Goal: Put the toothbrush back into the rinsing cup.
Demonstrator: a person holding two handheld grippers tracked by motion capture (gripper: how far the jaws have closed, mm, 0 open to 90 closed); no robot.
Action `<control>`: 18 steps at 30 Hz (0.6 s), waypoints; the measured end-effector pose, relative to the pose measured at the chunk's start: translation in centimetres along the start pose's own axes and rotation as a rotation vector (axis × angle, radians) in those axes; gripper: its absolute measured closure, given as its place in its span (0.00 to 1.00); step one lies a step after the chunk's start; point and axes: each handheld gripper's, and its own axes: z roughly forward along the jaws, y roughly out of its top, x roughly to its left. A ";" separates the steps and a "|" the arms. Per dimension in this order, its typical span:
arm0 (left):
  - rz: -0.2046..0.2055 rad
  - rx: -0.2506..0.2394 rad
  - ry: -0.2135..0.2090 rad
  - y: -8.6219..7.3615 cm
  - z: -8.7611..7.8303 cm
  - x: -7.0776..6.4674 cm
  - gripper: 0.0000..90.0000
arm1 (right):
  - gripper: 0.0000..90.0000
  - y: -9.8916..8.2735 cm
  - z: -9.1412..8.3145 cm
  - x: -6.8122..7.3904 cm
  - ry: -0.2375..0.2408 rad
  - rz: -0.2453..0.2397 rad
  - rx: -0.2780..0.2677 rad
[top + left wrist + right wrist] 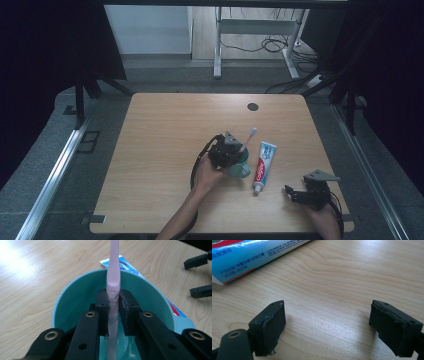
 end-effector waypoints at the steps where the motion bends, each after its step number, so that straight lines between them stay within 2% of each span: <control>1: -0.005 0.002 -0.001 0.0 0.0 -0.1 0.86 | 0.15 0.0 0.0 0.0 0.000 0.000 0.000; 10: -0.003 0.014 0.000 -0.1 0.1 0.0 0.86 | 0.15 0.0 0.0 0.0 0.000 0.000 0.000; 18: -0.012 0.014 0.003 -0.3 0.1 0.2 0.79 | 0.15 0.0 0.0 0.0 0.000 0.000 0.000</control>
